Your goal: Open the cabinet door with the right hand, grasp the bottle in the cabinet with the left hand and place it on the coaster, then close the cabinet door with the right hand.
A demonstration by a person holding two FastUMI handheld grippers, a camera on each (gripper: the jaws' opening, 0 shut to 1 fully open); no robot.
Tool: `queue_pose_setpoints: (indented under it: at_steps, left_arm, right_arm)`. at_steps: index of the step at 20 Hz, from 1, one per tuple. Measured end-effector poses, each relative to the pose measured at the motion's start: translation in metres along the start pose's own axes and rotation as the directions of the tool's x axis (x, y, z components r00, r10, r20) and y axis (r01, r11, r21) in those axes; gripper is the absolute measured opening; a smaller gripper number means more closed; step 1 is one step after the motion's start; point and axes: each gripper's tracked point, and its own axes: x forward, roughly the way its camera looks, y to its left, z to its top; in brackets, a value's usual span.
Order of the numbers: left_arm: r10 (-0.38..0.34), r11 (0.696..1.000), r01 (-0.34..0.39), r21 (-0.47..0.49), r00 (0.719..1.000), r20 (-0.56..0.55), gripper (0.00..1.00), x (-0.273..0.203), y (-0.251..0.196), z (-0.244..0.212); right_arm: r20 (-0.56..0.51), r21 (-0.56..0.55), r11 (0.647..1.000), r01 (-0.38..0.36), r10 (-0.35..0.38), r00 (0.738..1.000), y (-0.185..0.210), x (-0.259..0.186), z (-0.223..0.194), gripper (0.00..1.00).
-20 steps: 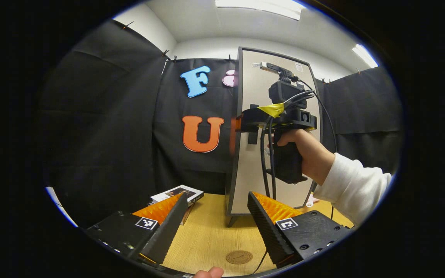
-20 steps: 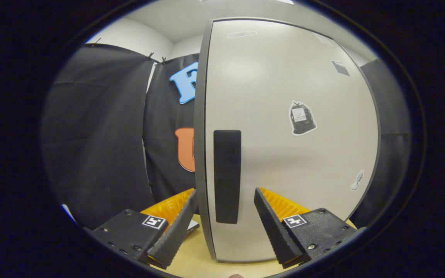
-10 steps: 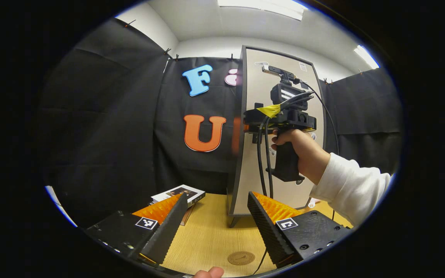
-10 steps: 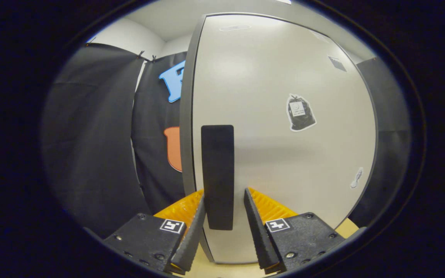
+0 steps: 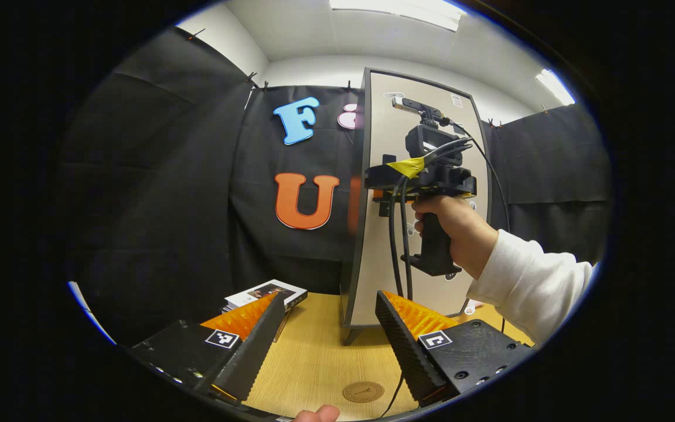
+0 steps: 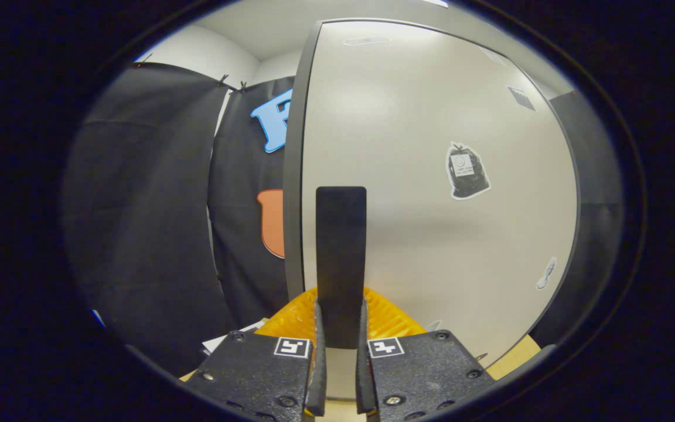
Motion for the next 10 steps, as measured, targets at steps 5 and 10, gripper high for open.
queue_pose_setpoints:
  at_steps: [5, 10]
  left_arm:
    - [-0.005, 1.0, 0.005, -0.001, 1.0, 0.002, 0.95, -0.002, -0.002, 0.0]
    - [-0.01, 1.0, 0.01, 0.0, 1.0, 0.013, 0.95, -0.005, -0.007, 0.005]
  right_arm:
    - [-0.001, -0.015, 0.995, -0.095, 0.095, 0.996, 0.002, -0.038, -0.003, 0.22]
    - [0.003, -0.035, 0.978, -0.204, 0.204, 0.979, -0.012, -0.109, -0.006, 0.22]
